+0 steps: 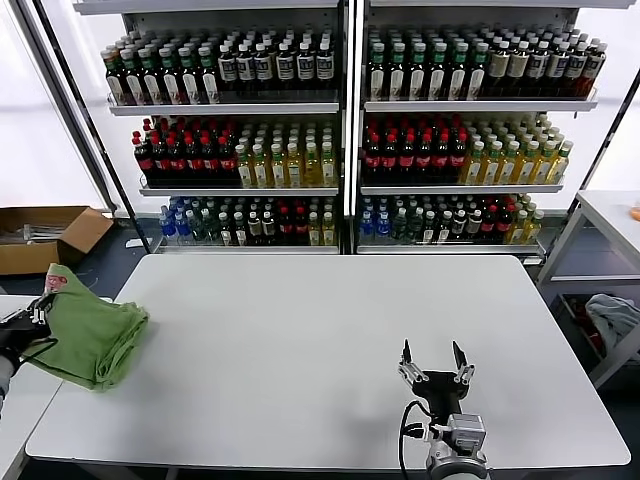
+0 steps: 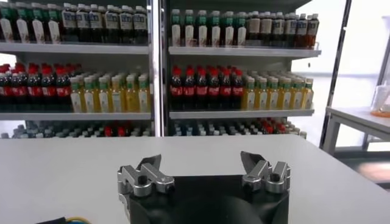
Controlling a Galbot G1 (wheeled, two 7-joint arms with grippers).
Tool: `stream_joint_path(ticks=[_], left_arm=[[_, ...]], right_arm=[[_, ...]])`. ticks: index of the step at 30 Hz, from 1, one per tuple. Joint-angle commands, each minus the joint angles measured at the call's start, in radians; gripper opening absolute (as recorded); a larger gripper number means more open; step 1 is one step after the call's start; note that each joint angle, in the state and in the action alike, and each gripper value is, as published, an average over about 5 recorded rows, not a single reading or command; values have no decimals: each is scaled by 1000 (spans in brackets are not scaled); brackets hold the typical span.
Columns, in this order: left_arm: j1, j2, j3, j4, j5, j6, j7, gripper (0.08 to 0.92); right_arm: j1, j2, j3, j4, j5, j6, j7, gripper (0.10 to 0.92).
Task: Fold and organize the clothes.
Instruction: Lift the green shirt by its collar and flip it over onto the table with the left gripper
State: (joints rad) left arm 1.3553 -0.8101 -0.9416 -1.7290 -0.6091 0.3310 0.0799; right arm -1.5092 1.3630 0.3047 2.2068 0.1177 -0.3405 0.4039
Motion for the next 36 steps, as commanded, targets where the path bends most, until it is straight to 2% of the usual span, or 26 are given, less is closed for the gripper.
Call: stream_joint_path(ticks=[1,5,8,13,20,25,31,34,36], left_arm=[[25,-167,212,-232,86,15,-31,108],[16,-293,392,-412,85,66,-121,108],[6,-385,537,-501,146,99,-171,108],[4,-480,711,-455,294,98,-171,108],[-42,-508,732,-323,325,91,-163,108],[-62,-497,711,-325,285,90,-164,108],[-81,-529,727,-307,215,33,-174,111],[-90,-553,745,-298,155,11,-192,155],[-91,-569,757,-308,103,4,-205,212]], right_arm=[[-27,-7,20,-1,0,7,2,823],[-42,-2,28,-6,-5,13,5,823],[-49,8,29,-7,-16,14,7,823],[-63,26,24,-7,-41,18,9,823],[-73,44,12,-6,-71,18,12,823],[-66,51,2,-8,-83,13,14,823],[-57,56,-10,-21,-93,9,19,823],[-53,59,-15,-27,-91,0,24,823],[-48,61,-18,-32,-84,-10,28,823]])
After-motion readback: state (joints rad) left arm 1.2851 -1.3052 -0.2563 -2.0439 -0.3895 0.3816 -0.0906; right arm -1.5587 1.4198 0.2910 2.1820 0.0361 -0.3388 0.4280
